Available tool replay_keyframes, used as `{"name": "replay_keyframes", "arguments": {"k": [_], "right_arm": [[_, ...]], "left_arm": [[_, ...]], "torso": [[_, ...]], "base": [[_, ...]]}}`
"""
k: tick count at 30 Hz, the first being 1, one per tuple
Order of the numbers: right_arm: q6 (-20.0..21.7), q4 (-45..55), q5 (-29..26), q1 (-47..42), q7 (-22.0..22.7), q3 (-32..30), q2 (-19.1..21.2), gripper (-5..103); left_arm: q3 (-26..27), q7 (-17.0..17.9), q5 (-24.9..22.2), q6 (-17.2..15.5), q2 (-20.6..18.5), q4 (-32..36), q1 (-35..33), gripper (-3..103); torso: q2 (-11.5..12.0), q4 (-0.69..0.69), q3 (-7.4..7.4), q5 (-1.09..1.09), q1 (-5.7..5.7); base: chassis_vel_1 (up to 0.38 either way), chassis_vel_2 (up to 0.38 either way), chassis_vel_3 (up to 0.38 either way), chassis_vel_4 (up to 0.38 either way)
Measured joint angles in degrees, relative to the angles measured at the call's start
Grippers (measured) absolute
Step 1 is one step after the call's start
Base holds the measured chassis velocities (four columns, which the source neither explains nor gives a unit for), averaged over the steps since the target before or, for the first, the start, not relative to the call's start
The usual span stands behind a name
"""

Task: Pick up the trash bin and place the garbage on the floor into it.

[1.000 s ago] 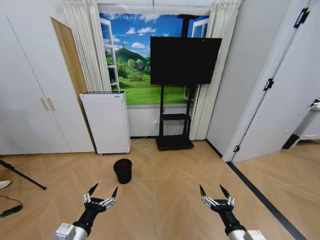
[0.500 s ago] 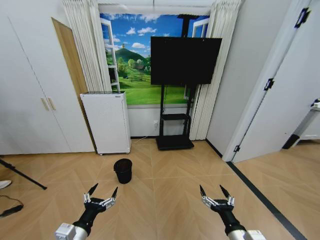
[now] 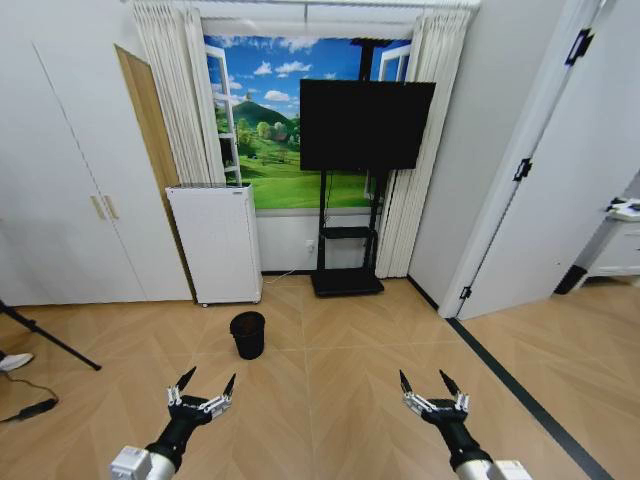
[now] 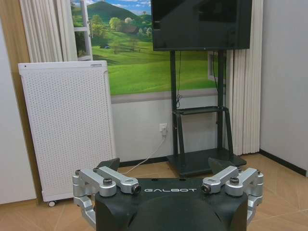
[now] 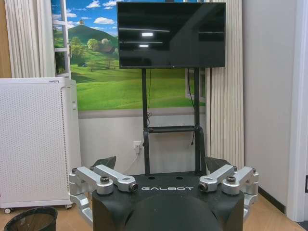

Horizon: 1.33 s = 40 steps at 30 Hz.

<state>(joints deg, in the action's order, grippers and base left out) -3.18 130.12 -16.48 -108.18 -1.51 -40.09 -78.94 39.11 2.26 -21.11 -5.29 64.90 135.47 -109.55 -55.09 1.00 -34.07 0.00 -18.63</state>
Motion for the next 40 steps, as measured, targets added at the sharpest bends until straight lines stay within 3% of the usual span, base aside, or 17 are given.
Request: {"name": "replay_keyframes", "arguments": {"k": [40], "right_arm": [[0.00,0.00,0.00,0.00,0.00,0.00,0.00,100]], "left_arm": [[0.00,0.00,0.00,0.00,0.00,0.00,0.00,100]], "torso": [[0.01,0.01,0.01,0.00,0.00]], "base": [[-0.003,0.002,0.004,-0.003]]}}
